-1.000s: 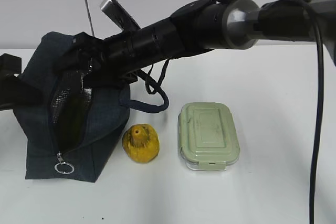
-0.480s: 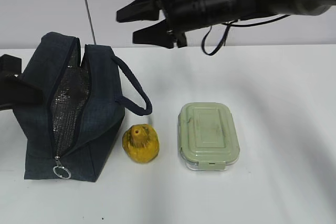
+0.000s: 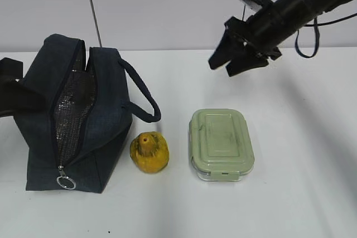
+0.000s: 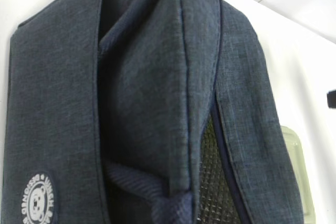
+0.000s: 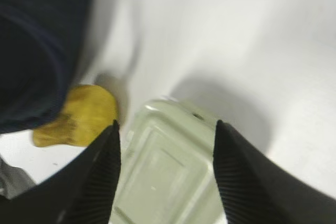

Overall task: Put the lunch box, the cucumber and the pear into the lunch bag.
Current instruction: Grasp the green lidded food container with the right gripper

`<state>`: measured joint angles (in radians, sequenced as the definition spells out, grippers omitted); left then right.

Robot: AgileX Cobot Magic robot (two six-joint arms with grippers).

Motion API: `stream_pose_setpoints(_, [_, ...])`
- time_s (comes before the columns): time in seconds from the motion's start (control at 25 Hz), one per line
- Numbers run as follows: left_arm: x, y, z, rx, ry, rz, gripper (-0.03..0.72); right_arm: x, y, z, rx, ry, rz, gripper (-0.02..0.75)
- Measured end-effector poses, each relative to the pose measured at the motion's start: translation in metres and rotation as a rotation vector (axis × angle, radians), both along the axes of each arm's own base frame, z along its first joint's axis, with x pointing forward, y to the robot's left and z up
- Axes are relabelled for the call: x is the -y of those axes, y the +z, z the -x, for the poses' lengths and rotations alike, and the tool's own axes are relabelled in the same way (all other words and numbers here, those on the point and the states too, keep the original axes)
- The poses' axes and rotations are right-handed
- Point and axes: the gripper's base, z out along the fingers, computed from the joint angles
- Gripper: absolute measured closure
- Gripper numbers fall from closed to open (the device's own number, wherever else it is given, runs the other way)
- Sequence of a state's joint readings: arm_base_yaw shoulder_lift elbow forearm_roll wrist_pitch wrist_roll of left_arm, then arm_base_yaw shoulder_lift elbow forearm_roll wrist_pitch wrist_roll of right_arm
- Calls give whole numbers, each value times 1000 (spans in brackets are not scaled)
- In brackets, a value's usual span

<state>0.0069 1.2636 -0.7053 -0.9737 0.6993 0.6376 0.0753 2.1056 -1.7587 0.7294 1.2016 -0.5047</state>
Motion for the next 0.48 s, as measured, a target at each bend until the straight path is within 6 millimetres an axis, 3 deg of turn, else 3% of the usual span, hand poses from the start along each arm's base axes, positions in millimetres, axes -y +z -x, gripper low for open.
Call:
stream_pose_setpoints(0.16, [0,0,0,2,5,2,706,14,0,8,-26,-18,175,367])
stream_pose_setpoints(0.48, [0,0,-1,4,7,2,706,20,-1,32,-86,-28,198,428])
